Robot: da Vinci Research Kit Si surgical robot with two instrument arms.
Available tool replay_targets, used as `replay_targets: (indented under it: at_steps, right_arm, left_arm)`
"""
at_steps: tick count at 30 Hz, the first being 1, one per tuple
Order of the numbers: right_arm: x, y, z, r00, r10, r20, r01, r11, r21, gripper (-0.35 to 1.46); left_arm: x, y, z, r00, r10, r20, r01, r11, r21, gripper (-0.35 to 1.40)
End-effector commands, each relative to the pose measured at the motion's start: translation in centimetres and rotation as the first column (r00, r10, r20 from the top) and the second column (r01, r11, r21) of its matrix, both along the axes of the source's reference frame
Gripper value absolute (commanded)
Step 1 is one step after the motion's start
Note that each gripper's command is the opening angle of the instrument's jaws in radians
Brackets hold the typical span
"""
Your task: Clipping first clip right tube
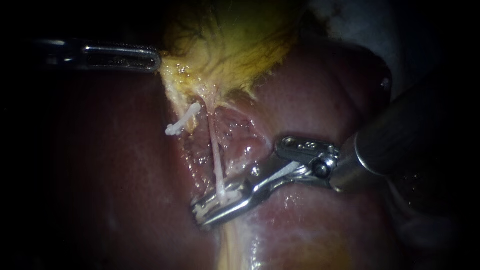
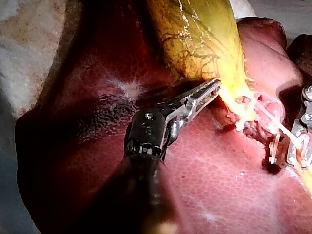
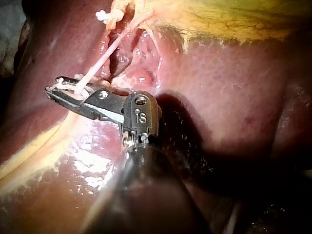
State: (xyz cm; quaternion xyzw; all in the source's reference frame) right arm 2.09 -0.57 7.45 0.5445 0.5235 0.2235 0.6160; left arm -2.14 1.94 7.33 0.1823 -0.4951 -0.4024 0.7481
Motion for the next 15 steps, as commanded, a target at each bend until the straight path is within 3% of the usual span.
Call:
replay_targets:
  at_steps: [1, 5, 15]
  right_arm:
    - [0.0, 0.01, -0.03, 0.9992, -0.018, 0.035, 0.017, 0.999, 0.032, -0.35]
    - [0.01, 0.01, -0.03, 0.9949, -0.043, 0.091, 0.043, 0.999, 0.008, -0.35]
    - [0.0, 0.02, -0.01, 0.9947, -0.044, 0.093, 0.044, 0.999, 0.007, -0.35]
  left_arm:
    - [0.0, 0.0, 0.0, 1.0, 0.0, 0.0, 0.0, 1.0, 0.0, -0.35]
    - [0.0, 0.0, 0.0, 1.0, 0.0, 0.0, 0.0, 1.0, 0.0, -0.35]
    - [0.0, 0.0, 0.0, 1.0, 0.0, 0.0, 0.0, 1.0, 0.0, -0.35]
